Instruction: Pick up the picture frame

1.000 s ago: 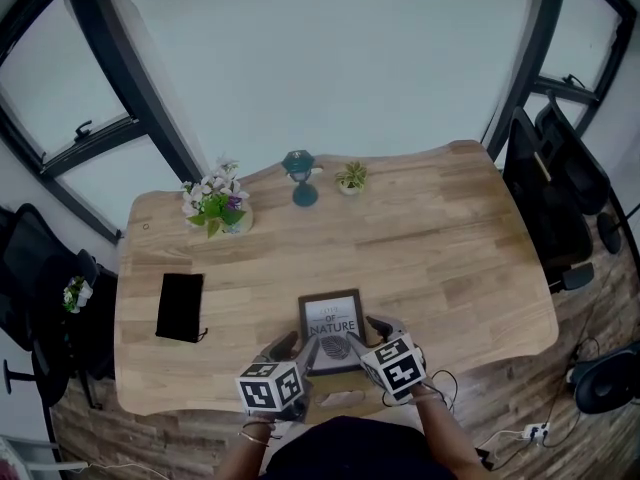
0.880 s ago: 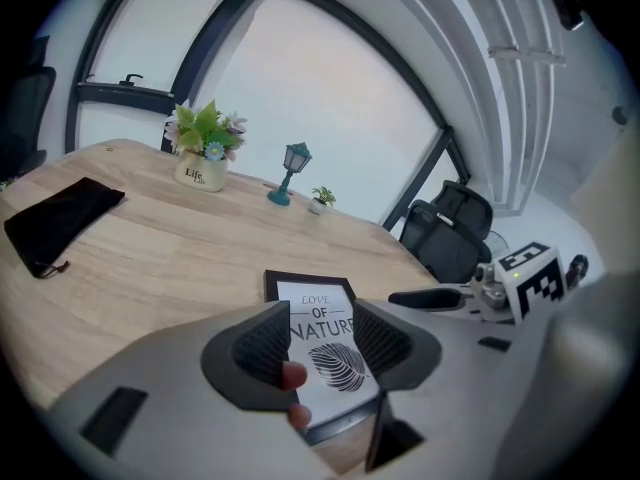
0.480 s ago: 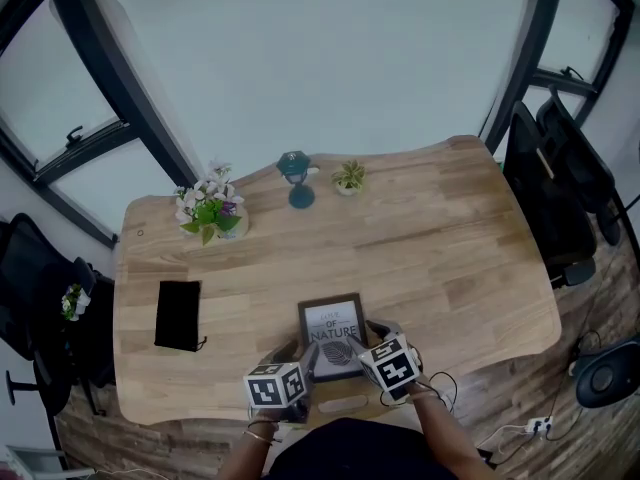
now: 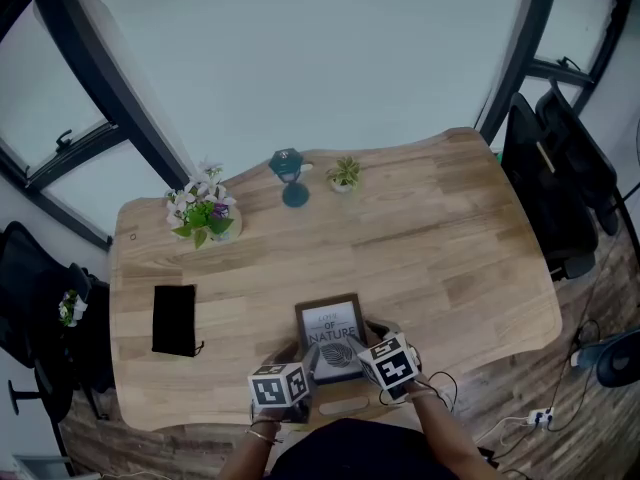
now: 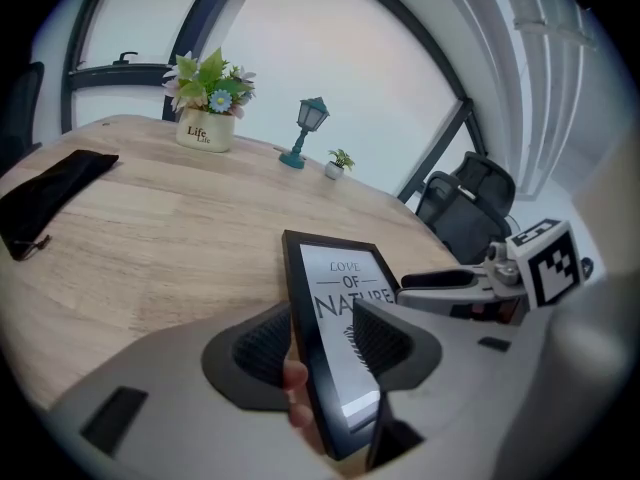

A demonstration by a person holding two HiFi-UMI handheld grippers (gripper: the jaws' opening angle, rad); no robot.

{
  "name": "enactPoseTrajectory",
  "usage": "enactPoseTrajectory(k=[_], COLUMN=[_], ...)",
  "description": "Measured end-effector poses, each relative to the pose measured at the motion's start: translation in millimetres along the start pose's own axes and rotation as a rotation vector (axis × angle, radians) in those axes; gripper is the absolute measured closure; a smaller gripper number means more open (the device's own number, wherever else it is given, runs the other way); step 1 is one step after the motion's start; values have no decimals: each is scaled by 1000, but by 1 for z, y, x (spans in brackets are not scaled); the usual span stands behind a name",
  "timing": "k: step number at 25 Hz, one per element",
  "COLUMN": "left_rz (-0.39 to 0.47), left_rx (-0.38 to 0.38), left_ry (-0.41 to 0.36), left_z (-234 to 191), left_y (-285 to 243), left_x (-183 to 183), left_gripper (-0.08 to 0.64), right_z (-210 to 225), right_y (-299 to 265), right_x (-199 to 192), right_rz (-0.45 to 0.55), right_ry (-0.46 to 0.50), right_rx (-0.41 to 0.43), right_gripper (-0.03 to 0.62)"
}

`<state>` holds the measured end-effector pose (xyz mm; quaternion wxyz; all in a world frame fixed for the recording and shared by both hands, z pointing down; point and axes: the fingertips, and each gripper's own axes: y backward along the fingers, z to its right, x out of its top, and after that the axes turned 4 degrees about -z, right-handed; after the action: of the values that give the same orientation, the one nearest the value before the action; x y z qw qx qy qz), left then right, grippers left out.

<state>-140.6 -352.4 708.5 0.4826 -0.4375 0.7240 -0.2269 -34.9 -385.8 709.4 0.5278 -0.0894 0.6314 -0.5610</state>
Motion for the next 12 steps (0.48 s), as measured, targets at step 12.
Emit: enactPoseTrajectory(k=[12], left_rz=[-34], left_rx=[36], left_ry=[-8], left_z=[-2], left_y=[-11], left_x=[-8], left_gripper=[380], right_z=[-1], right_y=[-7], right_x=[-10], right_rz=[-24], right_ry=[-20], right_rx=[-2], right_gripper=[397])
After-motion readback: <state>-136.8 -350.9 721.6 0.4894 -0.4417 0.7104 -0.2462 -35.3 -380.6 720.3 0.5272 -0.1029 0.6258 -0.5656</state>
